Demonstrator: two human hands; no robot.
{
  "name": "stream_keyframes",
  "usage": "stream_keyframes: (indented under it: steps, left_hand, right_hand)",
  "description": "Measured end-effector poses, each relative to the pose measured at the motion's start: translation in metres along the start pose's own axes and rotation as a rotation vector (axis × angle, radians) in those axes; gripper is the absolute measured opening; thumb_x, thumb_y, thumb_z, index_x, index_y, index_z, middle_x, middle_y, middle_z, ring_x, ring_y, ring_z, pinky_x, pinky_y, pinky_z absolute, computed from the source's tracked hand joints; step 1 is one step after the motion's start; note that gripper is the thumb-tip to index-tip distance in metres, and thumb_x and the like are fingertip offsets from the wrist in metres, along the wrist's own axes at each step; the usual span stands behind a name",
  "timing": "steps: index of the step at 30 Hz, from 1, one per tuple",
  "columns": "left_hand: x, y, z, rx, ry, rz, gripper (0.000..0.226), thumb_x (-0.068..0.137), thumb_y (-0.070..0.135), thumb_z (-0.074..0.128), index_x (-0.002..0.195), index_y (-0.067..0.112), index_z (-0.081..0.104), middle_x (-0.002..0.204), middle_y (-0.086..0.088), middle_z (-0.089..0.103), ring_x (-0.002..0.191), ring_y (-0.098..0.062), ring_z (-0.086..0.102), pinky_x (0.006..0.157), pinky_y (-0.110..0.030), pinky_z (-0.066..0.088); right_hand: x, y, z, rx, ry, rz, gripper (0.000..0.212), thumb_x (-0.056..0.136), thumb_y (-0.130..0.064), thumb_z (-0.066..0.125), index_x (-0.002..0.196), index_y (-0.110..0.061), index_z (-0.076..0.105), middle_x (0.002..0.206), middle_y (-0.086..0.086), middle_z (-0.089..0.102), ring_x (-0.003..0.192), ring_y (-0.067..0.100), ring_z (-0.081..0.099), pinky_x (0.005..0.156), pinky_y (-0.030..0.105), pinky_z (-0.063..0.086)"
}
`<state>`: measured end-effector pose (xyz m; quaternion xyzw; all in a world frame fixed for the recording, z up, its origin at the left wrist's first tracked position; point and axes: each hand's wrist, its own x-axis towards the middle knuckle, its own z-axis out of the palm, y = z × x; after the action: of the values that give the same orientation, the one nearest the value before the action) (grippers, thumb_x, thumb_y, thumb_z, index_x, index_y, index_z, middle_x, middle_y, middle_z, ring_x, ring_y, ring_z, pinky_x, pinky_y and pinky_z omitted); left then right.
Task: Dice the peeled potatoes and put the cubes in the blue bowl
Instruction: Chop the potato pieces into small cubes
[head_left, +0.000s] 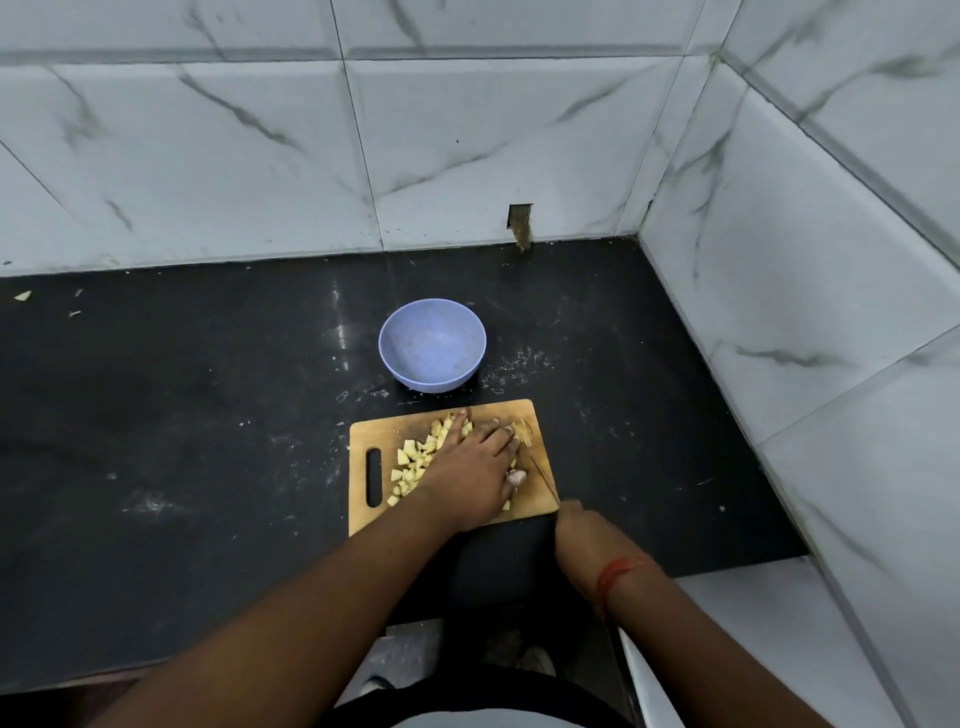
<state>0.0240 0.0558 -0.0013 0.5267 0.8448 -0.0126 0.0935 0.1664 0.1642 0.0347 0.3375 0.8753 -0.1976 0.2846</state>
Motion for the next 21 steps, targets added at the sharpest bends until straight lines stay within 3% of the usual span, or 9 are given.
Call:
stream_keyframes:
  steps: [5,11,15,21]
  left_hand:
    - [-0.003,-0.004,-0.003,-0.05,0.046,0.017,0.059,0.107,0.049,0.025,0.155,0.017,0.034,0.163,0.001,0.029,0.154,-0.016,0.012,0.124,-0.05,-0.005]
    - [-0.011,-0.007,-0.006,-0.144,0.171,-0.026,0.054,0.106,0.047,0.032,0.15,0.018,0.044,0.156,0.0,0.04,0.15,-0.015,0.023,0.124,-0.042,-0.009]
    - [-0.021,-0.014,-0.008,-0.214,0.22,-0.068,0.047,0.105,0.043,0.037,0.142,0.019,0.054,0.148,0.0,0.047,0.146,-0.015,0.031,0.123,-0.04,-0.01]
    - [-0.028,-0.022,-0.008,-0.225,0.261,-0.082,0.045,0.105,0.043,0.038,0.134,0.018,0.061,0.142,-0.001,0.054,0.143,-0.017,0.036,0.125,-0.041,-0.005]
  right_hand:
    - [0.002,0.011,-0.013,0.23,0.166,-0.098,0.013,0.101,-0.018,0.034,0.105,-0.012,0.046,0.103,0.011,0.064,0.088,0.025,0.064,0.067,0.032,0.048]
    - [0.059,-0.018,-0.032,0.31,0.377,-0.188,0.013,0.095,-0.025,0.051,0.099,-0.014,0.047,0.102,0.007,0.061,0.091,0.028,0.062,0.073,0.037,0.05]
    - [0.084,-0.032,-0.033,0.23,0.441,-0.249,0.023,0.09,-0.031,0.061,0.101,-0.015,0.051,0.106,0.004,0.054,0.092,0.027,0.06,0.075,0.037,0.049]
    - [0.101,-0.02,-0.038,0.177,0.435,-0.414,0.01,0.088,-0.025,0.065,0.095,-0.023,0.059,0.097,-0.007,0.051,0.085,0.017,0.06,0.075,0.034,0.051]
